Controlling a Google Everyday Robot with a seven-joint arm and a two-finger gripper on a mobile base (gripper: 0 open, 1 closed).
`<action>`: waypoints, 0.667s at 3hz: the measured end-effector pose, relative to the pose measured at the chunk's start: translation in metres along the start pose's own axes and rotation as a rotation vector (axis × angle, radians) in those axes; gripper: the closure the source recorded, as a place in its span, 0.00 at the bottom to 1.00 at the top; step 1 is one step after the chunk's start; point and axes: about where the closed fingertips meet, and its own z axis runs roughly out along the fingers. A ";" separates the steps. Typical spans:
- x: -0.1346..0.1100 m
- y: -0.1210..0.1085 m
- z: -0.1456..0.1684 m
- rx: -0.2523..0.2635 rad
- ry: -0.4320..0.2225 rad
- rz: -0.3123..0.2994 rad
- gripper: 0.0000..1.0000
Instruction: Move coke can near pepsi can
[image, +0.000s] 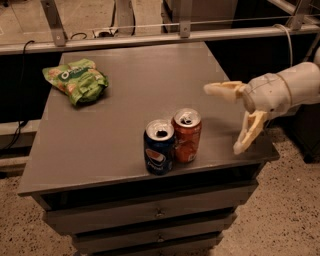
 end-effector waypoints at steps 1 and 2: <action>0.017 -0.020 -0.074 0.210 0.049 0.049 0.00; 0.013 -0.024 -0.078 0.224 0.049 0.040 0.00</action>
Offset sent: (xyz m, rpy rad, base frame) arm 0.0240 -0.0637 0.0132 -0.0290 -0.0373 -0.1898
